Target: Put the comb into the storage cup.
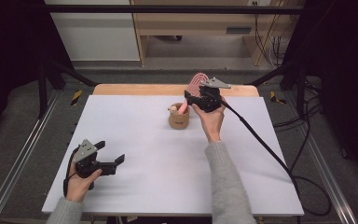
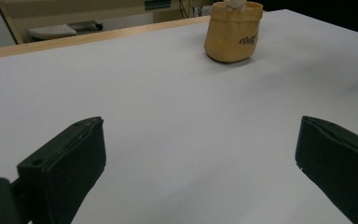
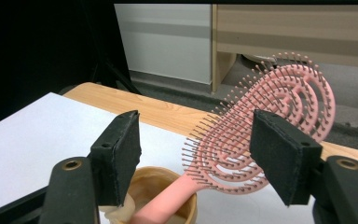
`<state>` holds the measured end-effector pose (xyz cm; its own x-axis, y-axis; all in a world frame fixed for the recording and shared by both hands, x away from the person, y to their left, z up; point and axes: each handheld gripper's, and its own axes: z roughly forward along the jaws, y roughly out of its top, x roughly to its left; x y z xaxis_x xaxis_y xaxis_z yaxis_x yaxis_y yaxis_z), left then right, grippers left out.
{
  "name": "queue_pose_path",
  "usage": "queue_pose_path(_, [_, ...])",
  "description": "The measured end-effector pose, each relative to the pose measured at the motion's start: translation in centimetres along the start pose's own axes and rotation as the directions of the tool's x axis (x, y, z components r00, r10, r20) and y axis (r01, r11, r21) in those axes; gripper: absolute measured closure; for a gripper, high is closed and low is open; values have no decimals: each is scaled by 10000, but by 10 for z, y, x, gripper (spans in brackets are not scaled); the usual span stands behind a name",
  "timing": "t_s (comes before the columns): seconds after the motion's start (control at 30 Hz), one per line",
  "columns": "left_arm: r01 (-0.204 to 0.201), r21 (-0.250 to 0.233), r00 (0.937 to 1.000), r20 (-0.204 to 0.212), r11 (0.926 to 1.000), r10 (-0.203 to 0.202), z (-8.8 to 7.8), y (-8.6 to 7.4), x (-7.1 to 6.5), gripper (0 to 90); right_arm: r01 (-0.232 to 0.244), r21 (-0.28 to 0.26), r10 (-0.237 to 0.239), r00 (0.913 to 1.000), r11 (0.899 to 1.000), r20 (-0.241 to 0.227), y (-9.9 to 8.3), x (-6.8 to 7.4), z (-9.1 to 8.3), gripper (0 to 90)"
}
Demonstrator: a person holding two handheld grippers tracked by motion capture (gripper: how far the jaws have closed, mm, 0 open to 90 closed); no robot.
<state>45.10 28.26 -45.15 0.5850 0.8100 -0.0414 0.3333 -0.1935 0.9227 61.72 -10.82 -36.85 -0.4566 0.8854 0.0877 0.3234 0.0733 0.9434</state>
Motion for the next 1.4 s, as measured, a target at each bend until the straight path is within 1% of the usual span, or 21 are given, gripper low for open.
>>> queue_pose_path(0.1, [10, -30, 10000, 4, 10000, -10, 0, 0, 0, 17, 65, -61, -65, 10000, 10000, -13, 1, 0, -1, 318])
queue_pose_path(0.17, [-10, -12, 10000, 0, 10000, 10, 0, 0, 0, 18, 86, -131, -86, 10000, 9999, 6, 1, 1, -2, 292])
queue_pose_path(0.3, [40, -41, 10000, -17, 10000, -40, 0, 0, 0, 17, 276, -450, -282, 9995, 9986, -109, 3, 3, -8, 207])
queue_pose_path(0.43, [31, -55, 10000, -33, 10000, -31, 0, 0, 0, 13, 469, -575, -487, 9984, 9972, -294, 3, 5, -15, 103])
queue_pose_path(0.6, [39, -70, 10000, 4, 10000, -39, -1, 0, 0, 10, 654, -672, -681, 9969, 9956, -389, 2, 9, -26, 38])
queue_pose_path(0.67, [30, -88, 10000, 11, 10000, -30, -1, 0, 0, 6, 681, -655, -710, 9966, 9955, -426, 1, 11, -31, 31])
queue_pose_path(0.77, [25, -97, 10000, 47, 9999, -25, -1, 0, 0, 3, 535, -750, -593, 9952, 9958, -781, 1, 12, -38, 16])
queue_pose_path(0.8, [27, -89, 10000, 57, 10000, -27, -1, 0, 0, 2, 535, -781, -606, 9939, 9955, -924, 0, 12, -41, 10])
queue_pose_path(0.87, [18, -89, 10000, 49, 10000, -18, -1, 0, 0, 0, 634, -806, -714, 9922, 9947, -1019, -1, 13, -46, 9])
queue_pose_path(1.0, [66, -132, 10000, 34, 9999, -65, -1, 0, -1, 0, 634, -742, -723, 9896, 9952, -1241, -5, 13, -54, 9])
queue_pose_path(1.13, [92, -129, 9999, 48, 9999, -91, -1, 0, 0, 0, 708, -799, -825, 9847, 9943, -1535, -10, 12, -63, 9])
queue_pose_path(1.4, [75, -92, 10000, 52, 9999, -75, -1, 0, 0, 0, 849, -866, -1003, 9760, 9926, -1935, -20, 10, -81, 6])
